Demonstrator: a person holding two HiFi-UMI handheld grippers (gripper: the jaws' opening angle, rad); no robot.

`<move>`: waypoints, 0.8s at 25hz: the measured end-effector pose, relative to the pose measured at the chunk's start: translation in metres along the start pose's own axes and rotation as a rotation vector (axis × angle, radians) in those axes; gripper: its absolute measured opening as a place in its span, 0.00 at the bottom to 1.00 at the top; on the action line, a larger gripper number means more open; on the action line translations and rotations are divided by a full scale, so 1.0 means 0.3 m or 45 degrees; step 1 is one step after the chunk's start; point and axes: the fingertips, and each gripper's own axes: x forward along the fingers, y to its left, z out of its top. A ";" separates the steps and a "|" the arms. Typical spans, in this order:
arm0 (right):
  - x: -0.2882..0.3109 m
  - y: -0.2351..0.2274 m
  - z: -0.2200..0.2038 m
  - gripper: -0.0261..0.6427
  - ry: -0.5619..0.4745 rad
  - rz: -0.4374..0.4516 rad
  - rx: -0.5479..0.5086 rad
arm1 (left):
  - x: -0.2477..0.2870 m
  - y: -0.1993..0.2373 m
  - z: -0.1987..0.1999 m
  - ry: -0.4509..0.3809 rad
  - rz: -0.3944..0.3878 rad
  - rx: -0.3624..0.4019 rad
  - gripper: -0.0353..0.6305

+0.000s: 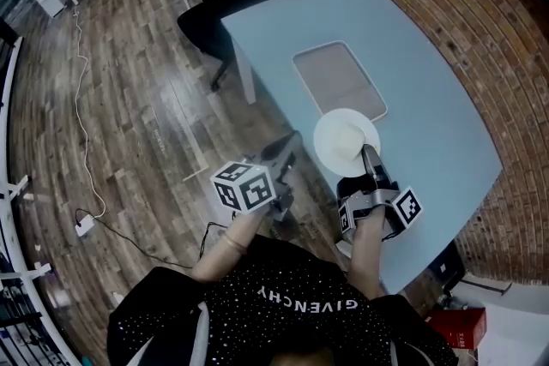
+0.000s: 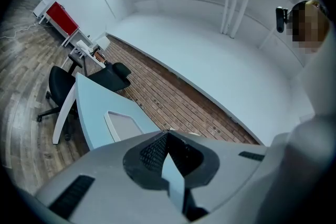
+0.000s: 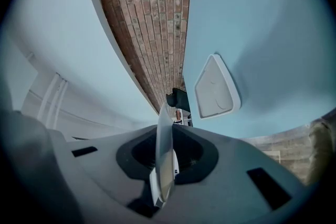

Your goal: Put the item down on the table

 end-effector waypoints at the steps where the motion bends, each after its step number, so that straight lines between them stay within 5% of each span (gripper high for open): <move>1: 0.037 0.005 0.007 0.11 -0.002 -0.001 -0.006 | 0.029 0.019 0.023 0.004 -0.008 -0.005 0.07; 20: 0.689 -0.035 0.249 0.11 -0.139 -0.067 -0.049 | 0.648 0.392 0.311 0.178 -0.119 -0.004 0.07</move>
